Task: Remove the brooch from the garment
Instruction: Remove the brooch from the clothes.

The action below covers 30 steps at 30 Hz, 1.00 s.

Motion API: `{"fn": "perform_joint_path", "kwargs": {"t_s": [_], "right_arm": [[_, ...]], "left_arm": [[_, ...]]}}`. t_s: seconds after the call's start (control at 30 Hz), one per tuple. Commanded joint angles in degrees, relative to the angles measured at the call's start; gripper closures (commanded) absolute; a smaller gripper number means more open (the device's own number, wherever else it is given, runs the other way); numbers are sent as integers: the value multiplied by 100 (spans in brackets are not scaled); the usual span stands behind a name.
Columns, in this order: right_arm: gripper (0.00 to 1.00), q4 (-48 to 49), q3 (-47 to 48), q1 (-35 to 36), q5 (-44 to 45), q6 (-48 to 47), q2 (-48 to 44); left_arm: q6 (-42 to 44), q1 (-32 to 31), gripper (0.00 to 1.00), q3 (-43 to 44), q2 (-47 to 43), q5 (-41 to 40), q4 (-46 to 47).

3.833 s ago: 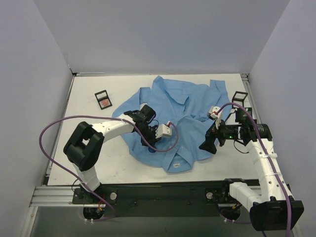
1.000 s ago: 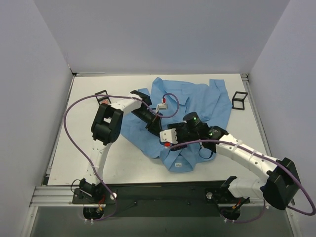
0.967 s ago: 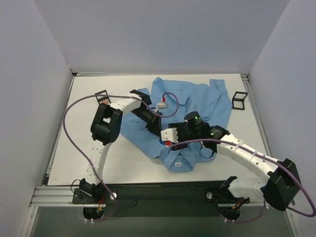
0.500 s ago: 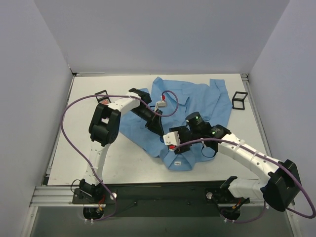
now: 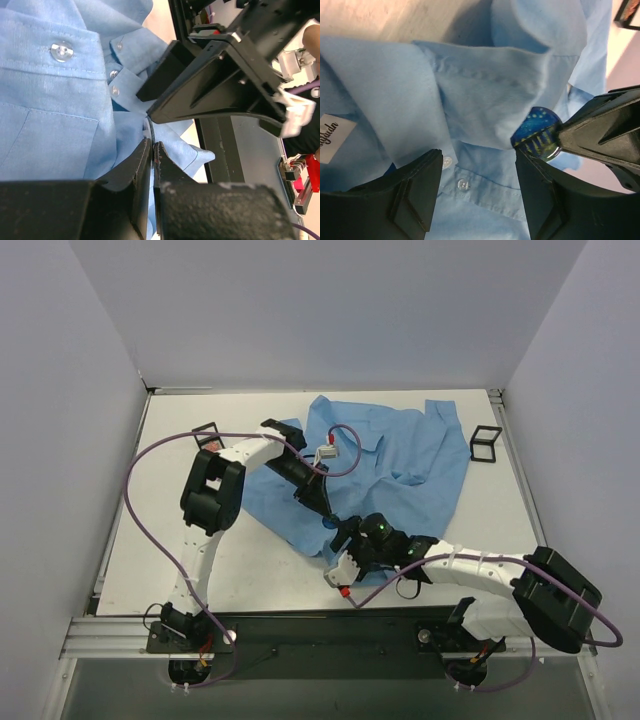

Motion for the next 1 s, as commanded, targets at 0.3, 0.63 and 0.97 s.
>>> {"fn": "perform_joint_path", "kwargs": {"t_s": [0.3,0.63,0.97], "right_arm": [[45,4654,-1439,116,311,-1661,123],[46,5474,-1985,116,-201,-1908,264],[48,5869,-1933,151,-253,-1978,684]], "left_arm": [[57,-29,100,37,-12,277,-1399],[84,-38,100,2,-127,321,-1391],[119,-29,100,-60,-188,382,-1391]]}}
